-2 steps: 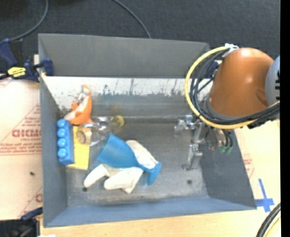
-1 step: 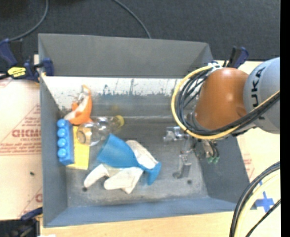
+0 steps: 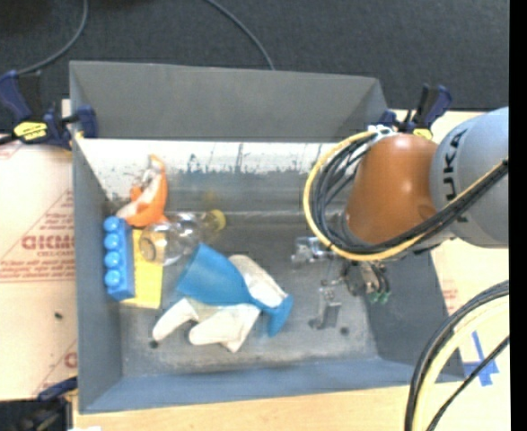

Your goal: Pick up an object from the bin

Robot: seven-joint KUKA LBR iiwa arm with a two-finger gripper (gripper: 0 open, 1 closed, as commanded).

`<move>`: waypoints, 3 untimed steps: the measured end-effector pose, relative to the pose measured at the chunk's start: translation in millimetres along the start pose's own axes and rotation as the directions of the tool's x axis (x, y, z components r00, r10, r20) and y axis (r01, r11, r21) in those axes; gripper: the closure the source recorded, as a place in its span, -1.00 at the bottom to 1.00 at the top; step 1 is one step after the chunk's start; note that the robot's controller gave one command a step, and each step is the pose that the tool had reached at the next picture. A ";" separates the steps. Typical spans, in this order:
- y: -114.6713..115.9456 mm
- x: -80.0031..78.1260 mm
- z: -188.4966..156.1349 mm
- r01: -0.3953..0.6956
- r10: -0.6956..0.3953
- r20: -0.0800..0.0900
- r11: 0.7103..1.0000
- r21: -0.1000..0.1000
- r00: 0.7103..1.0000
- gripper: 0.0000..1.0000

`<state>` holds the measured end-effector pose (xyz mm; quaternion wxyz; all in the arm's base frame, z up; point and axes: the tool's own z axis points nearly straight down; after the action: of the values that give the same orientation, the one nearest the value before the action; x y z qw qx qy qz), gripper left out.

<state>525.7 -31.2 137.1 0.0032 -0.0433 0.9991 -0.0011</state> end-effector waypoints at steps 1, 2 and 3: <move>13.0 2.0 -67.3 0.000 0.000 -0.006 1.000 -0.002 1.000 -1.00; 38.1 -44.5 -16.5 0.065 -0.065 0.009 0.998 0.002 0.998 -1.00; 66.2 3.9 -12.1 0.158 -0.158 -0.005 0.987 -0.002 0.987 -1.00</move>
Offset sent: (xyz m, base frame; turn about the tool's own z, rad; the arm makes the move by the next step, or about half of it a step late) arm 0.0515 0.0538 -0.0117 -0.0849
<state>515.9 34.5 149.0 0.0005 -0.1223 0.9925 -0.0008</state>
